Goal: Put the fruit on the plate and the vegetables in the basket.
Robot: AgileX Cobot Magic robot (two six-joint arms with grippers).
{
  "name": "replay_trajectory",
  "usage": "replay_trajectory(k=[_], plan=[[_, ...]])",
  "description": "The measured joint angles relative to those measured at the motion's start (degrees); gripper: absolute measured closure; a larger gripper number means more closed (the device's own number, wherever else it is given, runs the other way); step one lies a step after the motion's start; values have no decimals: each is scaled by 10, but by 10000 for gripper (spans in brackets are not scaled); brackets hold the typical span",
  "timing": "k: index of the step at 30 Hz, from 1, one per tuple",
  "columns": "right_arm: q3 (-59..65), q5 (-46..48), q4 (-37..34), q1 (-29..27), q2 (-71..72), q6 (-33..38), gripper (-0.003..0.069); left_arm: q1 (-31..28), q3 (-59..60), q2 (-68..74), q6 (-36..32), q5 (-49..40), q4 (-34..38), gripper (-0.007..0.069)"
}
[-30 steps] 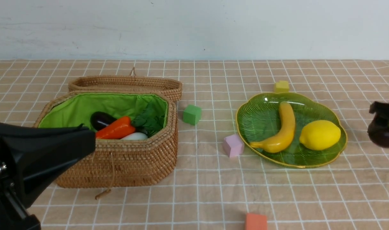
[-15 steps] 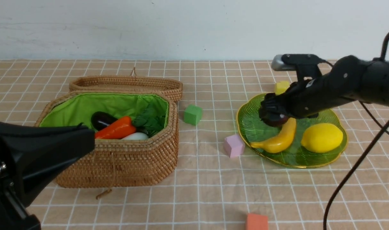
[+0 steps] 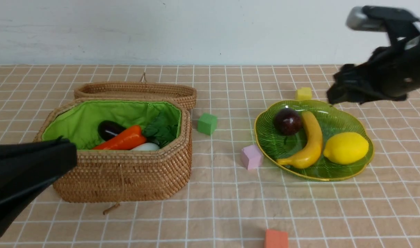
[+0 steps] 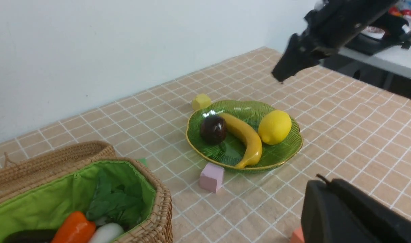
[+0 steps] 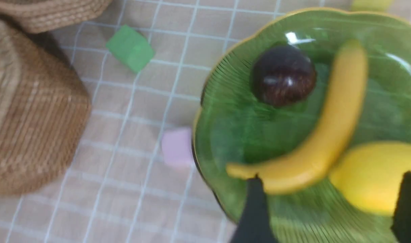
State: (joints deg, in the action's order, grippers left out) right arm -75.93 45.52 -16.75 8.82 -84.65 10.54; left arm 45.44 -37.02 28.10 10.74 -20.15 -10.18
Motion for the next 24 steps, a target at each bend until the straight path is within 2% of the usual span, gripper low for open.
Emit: replay_trajectory(k=[1, 2, 4, 9, 12, 16, 20, 24], plan=[[17, 16, 15, -1, 41, -8, 229, 0, 17, -26, 6, 12, 0, 638], [56, 45, 33, -1, 101, -25, 302, 0, 57, -71, 20, 31, 0, 638], [119, 82, 53, -1, 201, -49, 402, 0, 114, -122, 43, 62, 0, 638], [255, 119, 65, -1, 452, -113, 566, 0, 214, -199, 69, 140, -1, 638], [325, 137, 84, -1, 610, -172, 632, 0, 249, -215, 70, 159, -1, 638], [388, 160, 121, -1, 745, -236, 652, 0, 278, -216, 72, 155, -1, 638], [436, 151, 129, -1, 807, -267, 652, 0, 297, -216, 72, 138, -1, 638], [494, 69, 129, 0, 840, -295, 643, 0, 314, -216, 72, 113, -1, 638]])
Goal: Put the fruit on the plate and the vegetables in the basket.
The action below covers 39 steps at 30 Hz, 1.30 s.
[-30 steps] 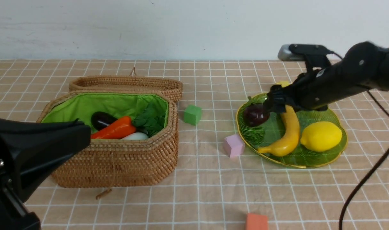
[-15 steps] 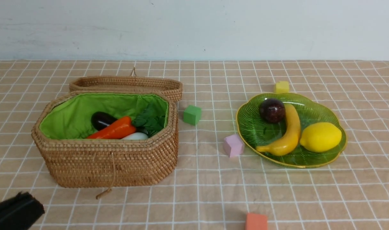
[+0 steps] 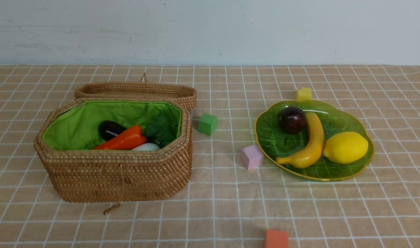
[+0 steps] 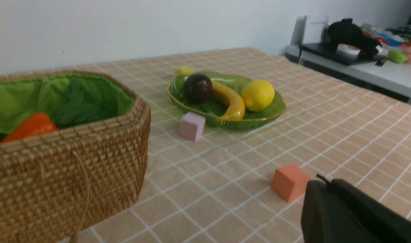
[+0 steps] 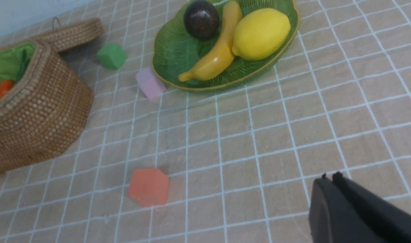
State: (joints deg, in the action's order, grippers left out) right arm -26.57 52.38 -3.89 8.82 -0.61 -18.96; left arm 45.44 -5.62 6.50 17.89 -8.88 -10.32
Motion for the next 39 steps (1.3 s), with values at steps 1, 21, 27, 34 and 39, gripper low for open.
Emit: replay_trajectory(k=[1, 21, 27, 34, 39], plan=[[13, -20, 0, 0, 7, -2, 639, 0, 3, 0, 0, -6, 0, 638], [245, -292, 126, -62, 15, -9, 667, 0, 7, 0, 0, -65, 0, 636], [275, -307, 127, -67, 15, -10, 667, 0, 7, 0, 0, -65, 0, 635], [275, -306, 120, -67, 15, -10, 667, 0, 7, 0, 0, -66, 0, 633], [275, -306, 120, -67, 15, -10, 667, 0, 7, 0, 0, -66, 0, 629]])
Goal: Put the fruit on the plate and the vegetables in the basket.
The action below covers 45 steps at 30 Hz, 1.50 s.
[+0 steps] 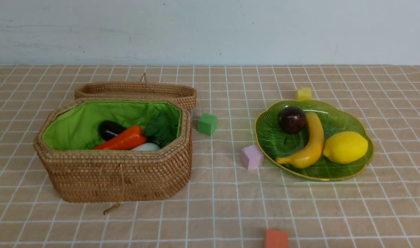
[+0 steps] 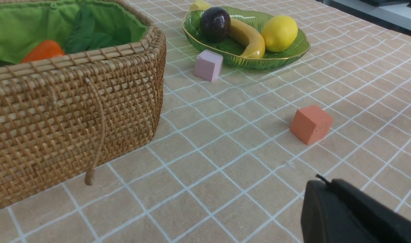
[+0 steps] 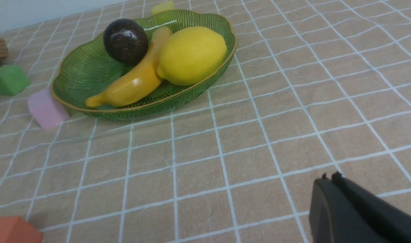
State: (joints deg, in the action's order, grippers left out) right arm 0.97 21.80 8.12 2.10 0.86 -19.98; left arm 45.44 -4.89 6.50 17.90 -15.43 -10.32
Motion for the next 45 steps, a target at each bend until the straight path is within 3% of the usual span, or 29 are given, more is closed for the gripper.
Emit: replay_trajectory(k=[14, 21, 22, 23, 25, 28, 30, 33, 45], plan=[[0, 1, 0, 0, 0, 0, 662, -5, 4, 0, -2, 1, -2, 618], [0, 1, -2, 0, 0, 0, 655, -172, 5, -35, -15, 98, 72, 637], [0, 1, -2, 0, 0, 0, 655, -236, 10, -51, -25, 110, 103, 637], [0, 1, -2, 0, 0, 0, 655, -236, 11, -53, -26, 111, 103, 637], [0, 1, -2, 0, 0, 0, 655, -311, 40, -70, -35, 115, 120, 637], [0, 1, -2, 0, 0, 0, 652, -352, 60, -70, -35, 79, 132, 637], [0, 1, -2, 0, 0, 0, 648, -376, 65, -70, -32, -27, 140, 637], [0, 1, -2, 0, 0, 0, 645, -380, 66, -70, -18, -65, 152, 637], [0, 1, -2, 0, 0, 0, 634, -380, 66, -70, 0, -65, 161, 637]])
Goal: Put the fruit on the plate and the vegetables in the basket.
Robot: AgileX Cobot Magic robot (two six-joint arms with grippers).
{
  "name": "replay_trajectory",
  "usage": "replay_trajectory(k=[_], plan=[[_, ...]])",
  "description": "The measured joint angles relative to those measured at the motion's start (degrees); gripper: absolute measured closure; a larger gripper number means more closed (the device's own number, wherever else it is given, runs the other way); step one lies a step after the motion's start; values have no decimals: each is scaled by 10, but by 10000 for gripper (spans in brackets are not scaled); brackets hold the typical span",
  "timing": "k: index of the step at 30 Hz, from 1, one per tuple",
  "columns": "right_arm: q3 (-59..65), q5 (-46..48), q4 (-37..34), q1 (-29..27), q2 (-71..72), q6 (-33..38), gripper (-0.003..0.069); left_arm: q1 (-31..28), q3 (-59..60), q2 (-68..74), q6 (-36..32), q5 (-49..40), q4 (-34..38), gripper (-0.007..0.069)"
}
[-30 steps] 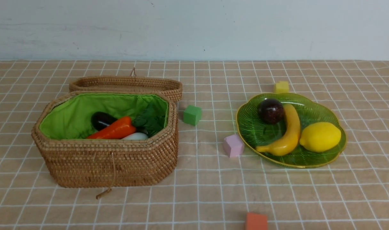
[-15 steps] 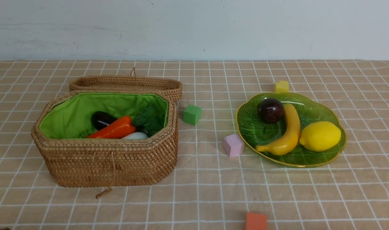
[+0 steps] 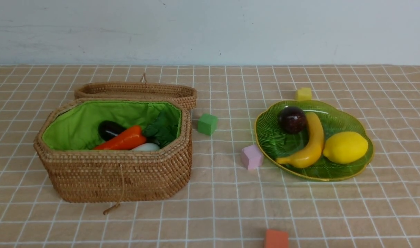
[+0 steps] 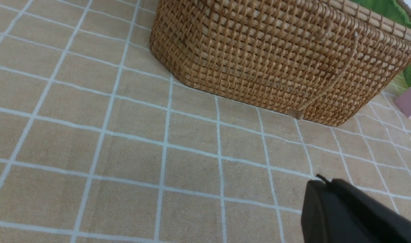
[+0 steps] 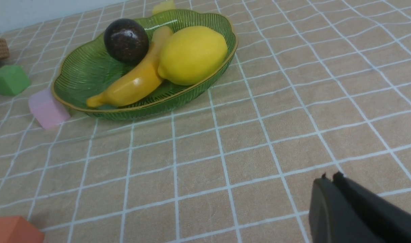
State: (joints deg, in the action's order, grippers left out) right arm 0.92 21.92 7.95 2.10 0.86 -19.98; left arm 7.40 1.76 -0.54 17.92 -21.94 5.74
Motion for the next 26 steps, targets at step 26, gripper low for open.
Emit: replay_trajectory(k=[26], plan=[[0, 0, 0, 0, 0, 0, 609, 0, 0, 0, 0, 0, 0, 634]])
